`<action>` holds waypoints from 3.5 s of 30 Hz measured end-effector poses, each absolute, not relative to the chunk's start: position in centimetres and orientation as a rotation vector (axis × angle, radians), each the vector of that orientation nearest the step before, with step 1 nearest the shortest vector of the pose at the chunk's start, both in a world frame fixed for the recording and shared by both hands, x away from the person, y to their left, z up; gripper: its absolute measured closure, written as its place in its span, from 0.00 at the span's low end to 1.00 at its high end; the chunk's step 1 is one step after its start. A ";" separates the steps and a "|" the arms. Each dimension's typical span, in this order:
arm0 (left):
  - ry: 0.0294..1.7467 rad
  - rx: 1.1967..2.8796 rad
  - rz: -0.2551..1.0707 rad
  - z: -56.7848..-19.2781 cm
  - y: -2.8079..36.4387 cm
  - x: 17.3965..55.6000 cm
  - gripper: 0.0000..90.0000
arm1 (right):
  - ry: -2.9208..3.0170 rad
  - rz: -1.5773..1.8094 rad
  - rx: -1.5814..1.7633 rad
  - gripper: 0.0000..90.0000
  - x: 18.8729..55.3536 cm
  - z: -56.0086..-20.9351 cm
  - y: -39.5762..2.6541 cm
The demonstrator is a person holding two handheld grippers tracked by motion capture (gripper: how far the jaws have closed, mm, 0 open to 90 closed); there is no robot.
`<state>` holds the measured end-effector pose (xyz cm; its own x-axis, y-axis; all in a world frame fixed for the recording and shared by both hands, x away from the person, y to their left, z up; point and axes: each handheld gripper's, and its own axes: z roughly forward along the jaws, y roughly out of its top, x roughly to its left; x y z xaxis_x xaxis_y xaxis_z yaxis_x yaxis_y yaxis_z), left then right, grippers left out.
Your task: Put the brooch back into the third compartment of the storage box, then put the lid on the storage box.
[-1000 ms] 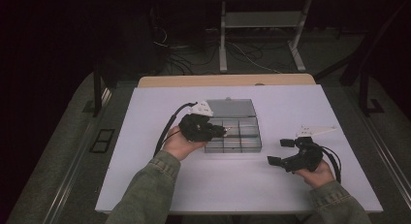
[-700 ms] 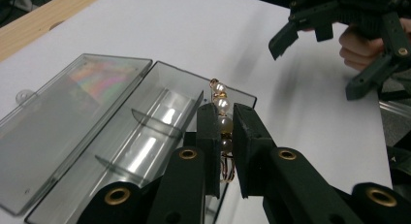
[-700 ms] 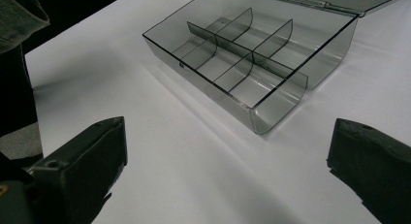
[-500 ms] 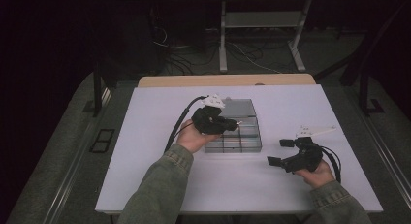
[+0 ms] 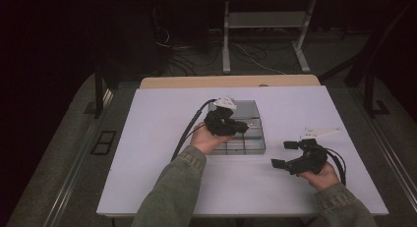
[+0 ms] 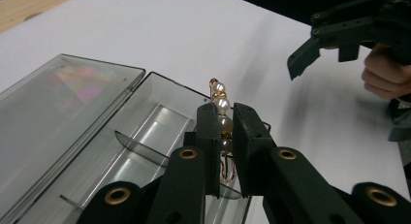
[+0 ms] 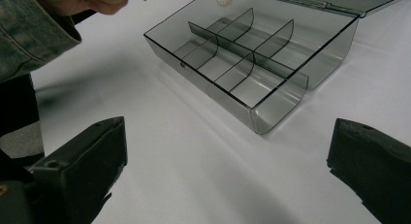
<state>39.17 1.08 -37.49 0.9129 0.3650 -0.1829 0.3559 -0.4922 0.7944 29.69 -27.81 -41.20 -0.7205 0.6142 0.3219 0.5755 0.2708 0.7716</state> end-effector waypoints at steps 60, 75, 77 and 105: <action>0.644 2.118 -0.079 -39.2 1.8 40.0 0.57 | 2.468 1.471 1.154 0.00 30.0 -41.3 -27.8; 0.684 2.050 -0.061 -37.5 4.5 40.2 0.39 | 2.447 1.480 1.180 0.00 31.0 -41.0 -27.9; 0.690 2.047 -0.069 -37.3 4.8 40.2 0.34 | 2.438 1.489 1.181 0.00 31.2 -40.8 -27.9; 0.885 1.918 0.055 -35.9 10.1 42.3 0.00 | 2.453 1.493 1.180 0.00 37.0 -38.0 -24.6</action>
